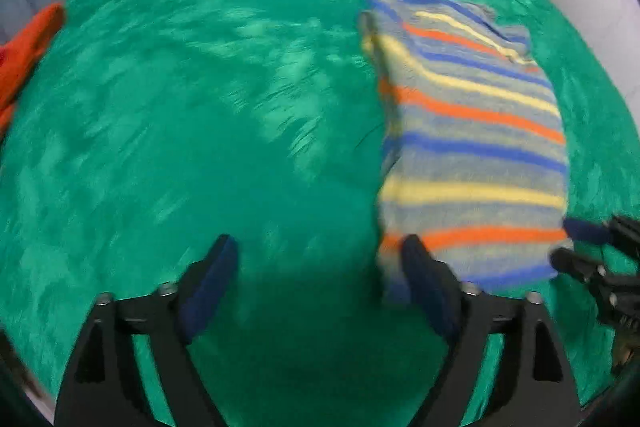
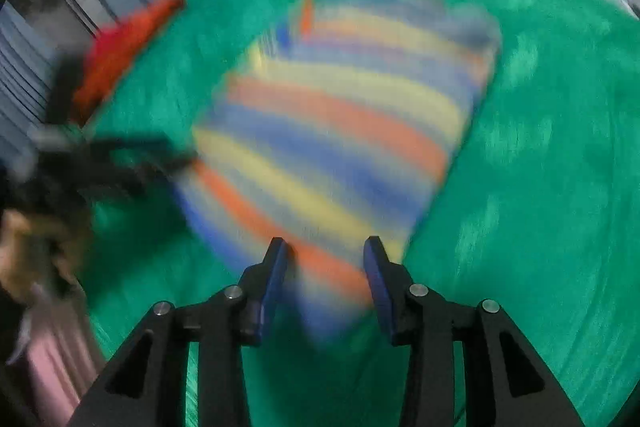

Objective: Fold small clothes
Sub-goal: 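Release the sweater and move both grippers back from it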

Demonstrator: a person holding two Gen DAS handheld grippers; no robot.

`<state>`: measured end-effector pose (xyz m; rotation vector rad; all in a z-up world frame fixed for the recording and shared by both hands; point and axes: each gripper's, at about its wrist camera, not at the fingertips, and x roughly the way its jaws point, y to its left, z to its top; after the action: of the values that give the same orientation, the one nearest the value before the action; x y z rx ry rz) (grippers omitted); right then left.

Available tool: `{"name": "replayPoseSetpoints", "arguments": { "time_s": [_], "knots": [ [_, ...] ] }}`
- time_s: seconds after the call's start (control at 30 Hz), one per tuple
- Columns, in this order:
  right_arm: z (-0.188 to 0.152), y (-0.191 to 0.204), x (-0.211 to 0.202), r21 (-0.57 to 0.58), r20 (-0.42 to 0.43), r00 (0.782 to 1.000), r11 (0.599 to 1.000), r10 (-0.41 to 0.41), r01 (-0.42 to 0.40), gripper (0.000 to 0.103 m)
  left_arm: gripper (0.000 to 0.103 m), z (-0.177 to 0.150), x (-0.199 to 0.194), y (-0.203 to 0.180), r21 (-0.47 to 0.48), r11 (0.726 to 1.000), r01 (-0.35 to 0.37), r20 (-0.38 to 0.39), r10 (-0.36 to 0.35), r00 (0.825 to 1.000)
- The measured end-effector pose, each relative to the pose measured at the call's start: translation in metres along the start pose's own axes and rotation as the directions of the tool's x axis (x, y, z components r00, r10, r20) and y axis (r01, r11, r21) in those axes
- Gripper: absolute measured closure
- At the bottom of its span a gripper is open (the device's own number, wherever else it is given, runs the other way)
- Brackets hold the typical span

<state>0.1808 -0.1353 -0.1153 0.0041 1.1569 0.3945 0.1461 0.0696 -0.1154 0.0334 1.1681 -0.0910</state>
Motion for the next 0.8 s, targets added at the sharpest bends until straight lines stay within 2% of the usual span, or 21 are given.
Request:
{"name": "replayPoseSetpoints", "arguments": {
  "time_s": [0.07,0.13,0.17,0.3,0.4,0.57,0.8],
  "knots": [
    [-0.014,0.006,-0.018,0.016,0.037,0.999,1.0,-0.013,0.013,0.05,0.005,-0.011,-0.024,0.003,-0.021,0.999,-0.026,0.045,0.027,0.999],
    [-0.03,0.01,-0.041,0.064,0.058,0.998,0.998,0.001,-0.005,0.023,0.005,-0.017,-0.039,0.003,-0.025,0.999,-0.038,0.07,0.039,0.997],
    [-0.034,0.011,-0.048,0.075,0.073,0.997,0.997,-0.007,0.002,0.02,0.005,-0.019,-0.046,0.001,-0.023,0.999,-0.041,0.079,0.043,0.996],
    [-0.058,0.023,-0.076,0.102,0.114,0.991,0.993,-0.065,0.054,0.02,0.005,-0.022,-0.065,-0.006,-0.004,0.998,-0.059,0.126,0.059,0.99],
    [-0.074,0.019,-0.088,0.15,0.13,0.989,0.987,-0.072,0.052,0.02,0.005,-0.02,-0.076,-0.016,0.012,0.998,-0.068,0.146,0.066,0.987],
    [-0.077,0.016,-0.095,0.204,0.136,0.988,0.978,-0.077,0.049,0.02,0.005,-0.024,-0.09,-0.021,0.028,0.997,-0.077,0.167,0.071,0.983],
    [-0.084,0.022,-0.1,0.206,0.152,0.985,0.978,-0.078,0.045,0.02,0.005,-0.023,-0.103,-0.026,0.047,0.994,-0.101,0.2,0.089,0.976]
  ]
}}
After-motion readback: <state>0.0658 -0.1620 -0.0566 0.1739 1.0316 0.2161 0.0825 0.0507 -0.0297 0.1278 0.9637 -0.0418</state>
